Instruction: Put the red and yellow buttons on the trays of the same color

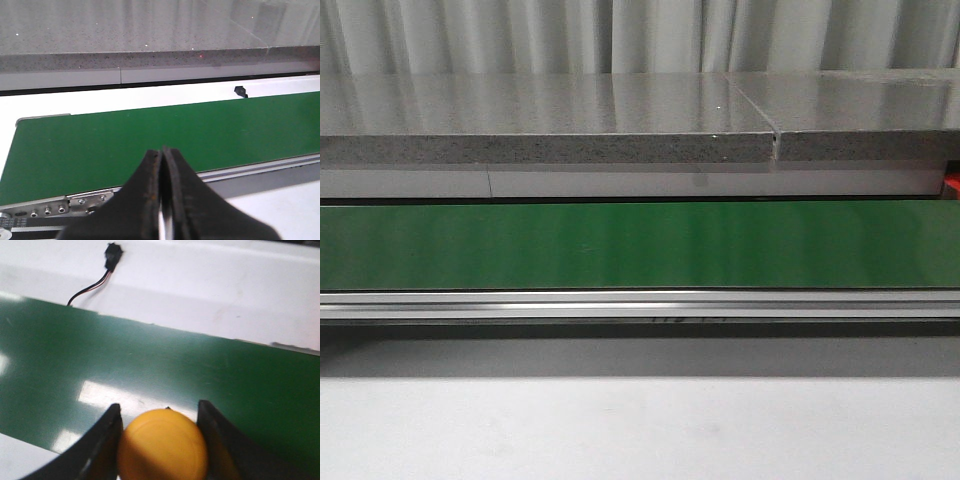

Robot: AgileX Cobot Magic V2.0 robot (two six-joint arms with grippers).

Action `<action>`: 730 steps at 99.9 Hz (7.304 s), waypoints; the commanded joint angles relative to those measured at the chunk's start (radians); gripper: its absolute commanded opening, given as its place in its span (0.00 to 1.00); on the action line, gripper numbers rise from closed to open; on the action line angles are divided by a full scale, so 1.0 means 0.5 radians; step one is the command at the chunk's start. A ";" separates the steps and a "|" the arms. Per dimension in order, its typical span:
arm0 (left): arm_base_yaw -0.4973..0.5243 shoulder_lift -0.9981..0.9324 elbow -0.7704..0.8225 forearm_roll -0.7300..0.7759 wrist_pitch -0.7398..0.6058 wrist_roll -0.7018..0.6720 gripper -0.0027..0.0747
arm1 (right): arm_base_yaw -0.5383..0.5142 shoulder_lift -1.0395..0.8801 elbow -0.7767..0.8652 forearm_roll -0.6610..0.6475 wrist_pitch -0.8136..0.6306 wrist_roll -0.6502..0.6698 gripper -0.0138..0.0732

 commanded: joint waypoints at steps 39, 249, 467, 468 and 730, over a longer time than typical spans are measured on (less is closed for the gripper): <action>-0.010 0.014 -0.052 -0.049 -0.140 -0.015 0.01 | -0.877 -0.263 -0.134 -0.013 -0.065 0.249 0.33; -0.010 0.014 -0.052 -0.049 -0.140 -0.015 0.01 | -1.485 0.655 0.132 0.178 -0.480 -0.150 0.33; -0.010 0.014 -0.052 -0.049 -0.140 -0.015 0.01 | 0.303 -0.557 0.136 0.125 -0.665 -0.224 0.80; -0.010 0.014 -0.052 -0.049 -0.140 -0.015 0.01 | 0.308 -0.564 0.139 0.121 -0.658 -0.224 0.79; -0.010 0.014 -0.052 -0.049 -0.140 -0.015 0.01 | 0.592 -2.608 2.006 -1.422 -1.520 1.449 0.08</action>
